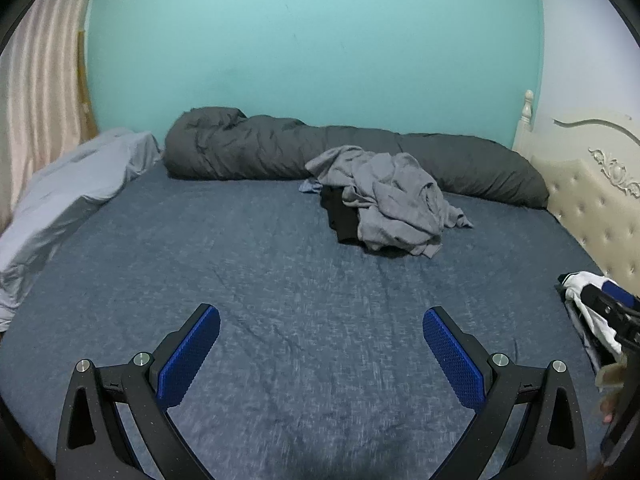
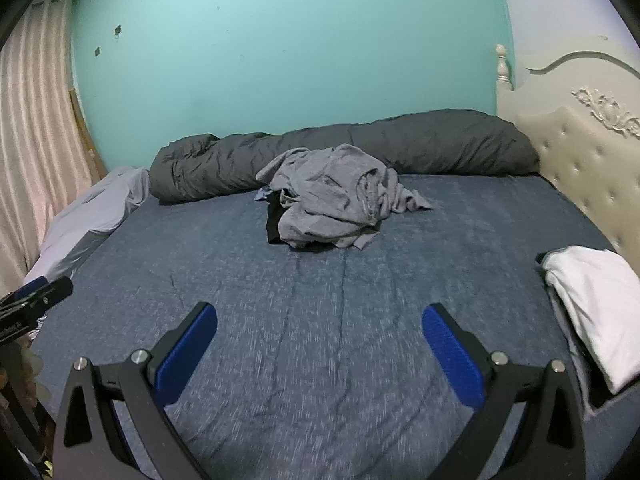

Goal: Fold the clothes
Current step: 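Reach the right gripper into the grey clothes pile and grasp the grey sweater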

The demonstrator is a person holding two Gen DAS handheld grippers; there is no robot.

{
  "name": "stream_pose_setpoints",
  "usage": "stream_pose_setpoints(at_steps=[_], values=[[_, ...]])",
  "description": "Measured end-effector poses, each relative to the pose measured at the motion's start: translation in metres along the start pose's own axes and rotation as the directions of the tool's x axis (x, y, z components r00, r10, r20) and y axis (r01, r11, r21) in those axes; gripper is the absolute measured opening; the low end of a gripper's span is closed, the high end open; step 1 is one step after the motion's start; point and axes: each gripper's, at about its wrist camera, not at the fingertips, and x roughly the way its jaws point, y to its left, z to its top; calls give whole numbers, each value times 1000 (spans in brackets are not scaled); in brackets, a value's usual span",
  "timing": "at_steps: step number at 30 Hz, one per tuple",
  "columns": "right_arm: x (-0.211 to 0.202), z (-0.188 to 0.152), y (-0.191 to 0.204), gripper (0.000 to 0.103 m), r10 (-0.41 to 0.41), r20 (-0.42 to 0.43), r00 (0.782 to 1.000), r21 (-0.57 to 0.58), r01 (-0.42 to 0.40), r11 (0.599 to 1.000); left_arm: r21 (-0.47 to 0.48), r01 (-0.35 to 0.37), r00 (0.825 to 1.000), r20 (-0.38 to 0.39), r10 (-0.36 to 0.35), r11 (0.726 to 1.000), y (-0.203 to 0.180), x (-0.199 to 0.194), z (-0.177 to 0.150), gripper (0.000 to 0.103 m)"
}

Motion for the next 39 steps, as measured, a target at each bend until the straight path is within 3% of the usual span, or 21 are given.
stream_pose_setpoints(at_steps=[4,9,20,27,29,34,39], values=[[38,5,-9,103,-22,7,1000,-24,22,999,2,5,1000,0,-5,1000,5,35,0,103],[99,17,-21,103,-72,-44,996,-77,68,995,9,-20,999,-30,20,1000,15,86,2,103],[250,44,-53,103,-53,-136,989,-108,39,993,-69,-24,998,-62,19,997,38,176,-8,103],[346,54,-93,98,-40,-224,974,-4,40,999,-115,-30,999,-34,26,993,48,205,-32,103],[369,56,-102,91,-46,-243,969,17,51,999,-103,-57,998,-35,53,993,51,212,-41,103],[411,67,-108,82,-44,-240,970,38,55,998,-120,-50,997,-63,42,991,64,229,-59,103],[447,79,-110,83,-47,-226,973,56,61,997,-155,-35,997,-78,24,987,71,236,-70,103]])
